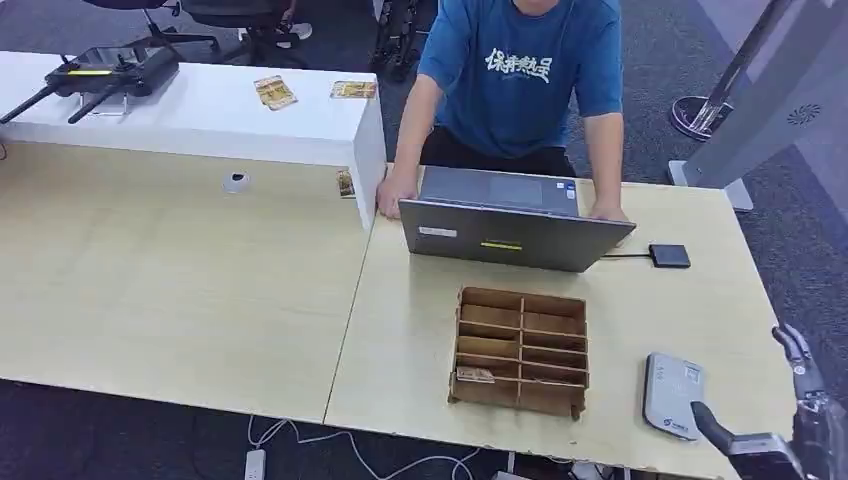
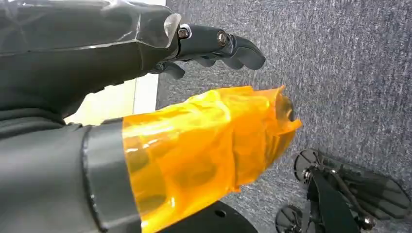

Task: Pass the card to the sensor for recognition and then transmit it.

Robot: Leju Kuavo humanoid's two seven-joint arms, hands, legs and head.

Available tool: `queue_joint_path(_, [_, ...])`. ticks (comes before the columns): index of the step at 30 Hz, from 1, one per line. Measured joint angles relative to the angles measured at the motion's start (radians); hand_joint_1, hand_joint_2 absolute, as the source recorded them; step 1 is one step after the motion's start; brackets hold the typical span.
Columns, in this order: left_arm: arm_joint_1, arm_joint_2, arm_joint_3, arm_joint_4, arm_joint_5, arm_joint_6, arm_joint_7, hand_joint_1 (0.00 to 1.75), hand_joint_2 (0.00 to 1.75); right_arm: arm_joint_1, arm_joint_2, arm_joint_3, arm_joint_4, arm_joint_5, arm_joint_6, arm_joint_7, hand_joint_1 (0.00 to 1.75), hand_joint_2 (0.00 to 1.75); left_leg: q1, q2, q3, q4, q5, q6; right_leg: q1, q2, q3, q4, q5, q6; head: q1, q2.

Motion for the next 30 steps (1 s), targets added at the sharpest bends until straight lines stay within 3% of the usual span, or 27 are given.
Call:
queue_joint_path(10, [0.0,-0.008,0.025,0.0,0.017,0.008,-0.01,0.0,0.0,0.178,0.043,-0.002,-0.137,0.024,-0.076,-0.057,0.0,1.75,0.0,0.0,0.0,0.0,-0.001,0.0,0.0,0.0,0.0,0.0,-0.001,0.0,0.0,0.0])
queue_joint_path(16, [0.0,-0.013,0.038,0.0,0.025,0.016,-0.018,0.0,0.0,0.256,0.072,0.032,-0.197,0.09,-0.177,-0.066,0.0,1.75,0.0,0.0,0.0,0.0,-0.001,0.0,0.0,0.0,0.0,0.0,-0.002,0.0,0.0,0.0])
queue_joint_path(23, [0.0,-0.015,0.04,0.0,0.024,0.016,-0.018,0.0,0.0,0.286,0.081,0.176,-0.211,0.19,-0.341,0.008,0.0,1.75,0.0,0.002,0.001,-0.001,-0.001,0.0,0.0,0.001,0.0,0.0,-0.002,0.0,0.0,0.0])
queue_joint_path(30, [-0.001,-0.015,0.04,0.0,0.013,0.01,-0.015,0.0,0.0,0.229,0.091,0.353,-0.164,0.227,-0.364,0.045,0.0,1.75,0.0,0.002,0.001,-0.001,-0.001,0.0,0.0,0.002,0.001,0.0,-0.001,0.0,0.0,0.0])
